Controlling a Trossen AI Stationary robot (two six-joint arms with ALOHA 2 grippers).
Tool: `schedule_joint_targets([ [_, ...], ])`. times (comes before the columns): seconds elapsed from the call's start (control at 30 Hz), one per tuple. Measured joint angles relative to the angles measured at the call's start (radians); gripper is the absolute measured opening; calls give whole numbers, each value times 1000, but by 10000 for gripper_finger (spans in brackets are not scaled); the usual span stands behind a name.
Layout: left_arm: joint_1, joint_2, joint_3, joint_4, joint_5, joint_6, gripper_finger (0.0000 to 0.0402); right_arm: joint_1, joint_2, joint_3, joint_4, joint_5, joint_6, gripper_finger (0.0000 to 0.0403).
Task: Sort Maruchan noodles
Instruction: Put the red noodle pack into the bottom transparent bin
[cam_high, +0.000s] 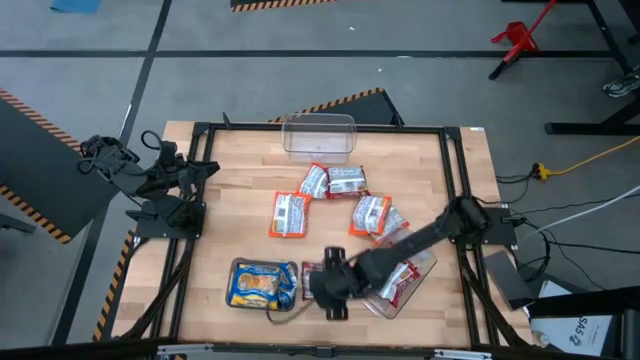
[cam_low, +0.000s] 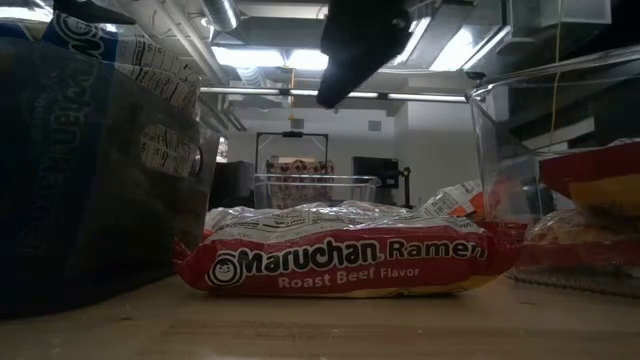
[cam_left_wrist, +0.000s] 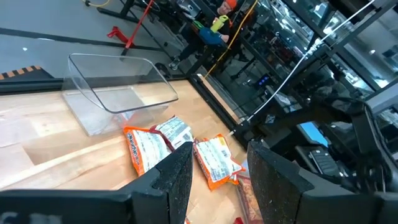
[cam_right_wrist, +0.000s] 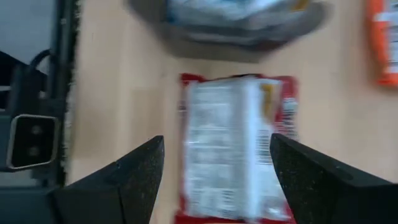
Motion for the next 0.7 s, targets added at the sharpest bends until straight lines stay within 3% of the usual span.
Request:
schedule_joint_targets([
  [0.17, 0, 0, 0, 0, 0, 0, 147, 56, 57, 0, 57, 20, 6, 280],
  [0.53, 0, 0, 0, -48, 0, 3, 147, 44, 144, 0, 61, 14, 3, 280],
  [0.7, 0, 0, 0, -52, 0, 2, 147, 46, 177, 5, 64, 62, 20, 280],
])
